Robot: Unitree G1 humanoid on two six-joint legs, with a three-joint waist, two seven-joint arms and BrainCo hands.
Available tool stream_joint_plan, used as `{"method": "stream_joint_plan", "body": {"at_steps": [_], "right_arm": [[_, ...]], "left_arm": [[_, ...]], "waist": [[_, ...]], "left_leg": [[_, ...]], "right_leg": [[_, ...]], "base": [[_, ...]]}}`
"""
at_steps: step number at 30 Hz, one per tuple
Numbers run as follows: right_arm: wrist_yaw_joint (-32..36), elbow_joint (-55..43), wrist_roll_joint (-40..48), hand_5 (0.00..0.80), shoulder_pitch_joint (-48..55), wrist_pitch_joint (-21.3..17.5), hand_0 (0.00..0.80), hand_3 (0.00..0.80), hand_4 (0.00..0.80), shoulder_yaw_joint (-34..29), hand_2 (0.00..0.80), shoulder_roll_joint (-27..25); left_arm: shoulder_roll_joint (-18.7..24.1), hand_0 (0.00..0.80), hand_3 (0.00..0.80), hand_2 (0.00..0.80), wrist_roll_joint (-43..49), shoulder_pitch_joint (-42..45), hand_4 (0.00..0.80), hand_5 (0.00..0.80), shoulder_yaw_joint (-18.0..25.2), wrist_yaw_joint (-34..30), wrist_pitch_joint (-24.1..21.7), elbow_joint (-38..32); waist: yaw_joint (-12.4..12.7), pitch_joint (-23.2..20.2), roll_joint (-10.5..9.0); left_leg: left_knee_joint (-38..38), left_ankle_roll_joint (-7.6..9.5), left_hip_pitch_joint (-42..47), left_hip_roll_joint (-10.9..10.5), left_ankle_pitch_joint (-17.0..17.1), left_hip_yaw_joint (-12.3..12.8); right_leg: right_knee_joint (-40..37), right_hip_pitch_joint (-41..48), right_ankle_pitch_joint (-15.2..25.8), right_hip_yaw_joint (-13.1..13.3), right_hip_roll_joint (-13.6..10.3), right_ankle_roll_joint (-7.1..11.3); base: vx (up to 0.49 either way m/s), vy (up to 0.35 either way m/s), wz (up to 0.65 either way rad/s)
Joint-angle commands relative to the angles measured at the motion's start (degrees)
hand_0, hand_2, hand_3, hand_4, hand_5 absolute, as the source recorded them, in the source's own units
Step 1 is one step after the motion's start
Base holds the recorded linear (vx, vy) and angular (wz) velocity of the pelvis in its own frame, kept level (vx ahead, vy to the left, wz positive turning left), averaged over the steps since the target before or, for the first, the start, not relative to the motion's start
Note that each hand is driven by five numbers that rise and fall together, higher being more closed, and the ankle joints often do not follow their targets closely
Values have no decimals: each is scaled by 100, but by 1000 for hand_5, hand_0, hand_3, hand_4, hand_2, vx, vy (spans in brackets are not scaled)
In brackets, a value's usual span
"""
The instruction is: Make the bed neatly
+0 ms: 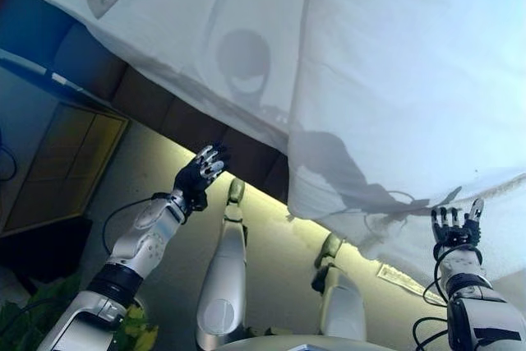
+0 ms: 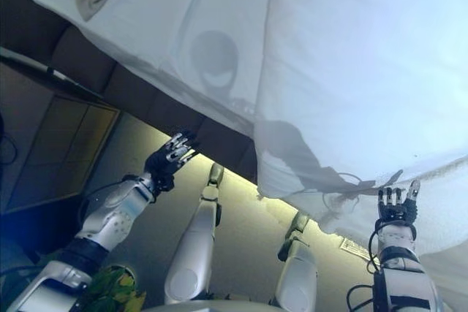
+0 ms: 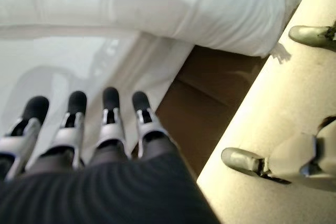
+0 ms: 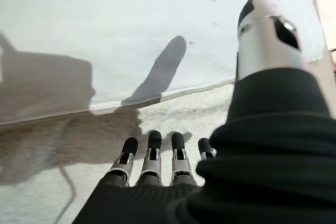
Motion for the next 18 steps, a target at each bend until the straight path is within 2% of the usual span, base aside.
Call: {"method": "stream_joint_plan", "body": {"at_steps": [1, 10, 18], "right_arm": [[190, -39, 221, 0, -77, -153, 0, 0, 0, -296, 0, -626], [-226, 292, 316, 0, -767, -44, 0, 0, 0, -364, 0, -1231], [-324, 636, 199, 0, -1210, 33, 0, 0, 0, -386, 0, -1795]], "left_arm": [[58, 0, 0, 0, -285, -155, 0, 0, -28, -194, -220, -322], [212, 0, 0, 0, -530, -332, 0, 0, -168, -292, -346, -336], [297, 0, 0, 0, -678, -351, 0, 0, -294, -242, -504, -372]], "waist": [[55, -160, 93], [104, -81, 281], [140, -3, 459]], "left_leg": [[232, -14, -462, 88, 206, 90], [132, 141, -684, -83, 300, 174], [72, 233, -782, -193, 347, 270]], "right_leg": [[-263, -902, 1130, 225, -384, 74], [163, -1533, 1107, 294, -496, 52], [384, -1858, 1134, 321, -582, 39]], "base": [[4, 52, 3], [4, 3, 9], [28, -3, 5]]}}
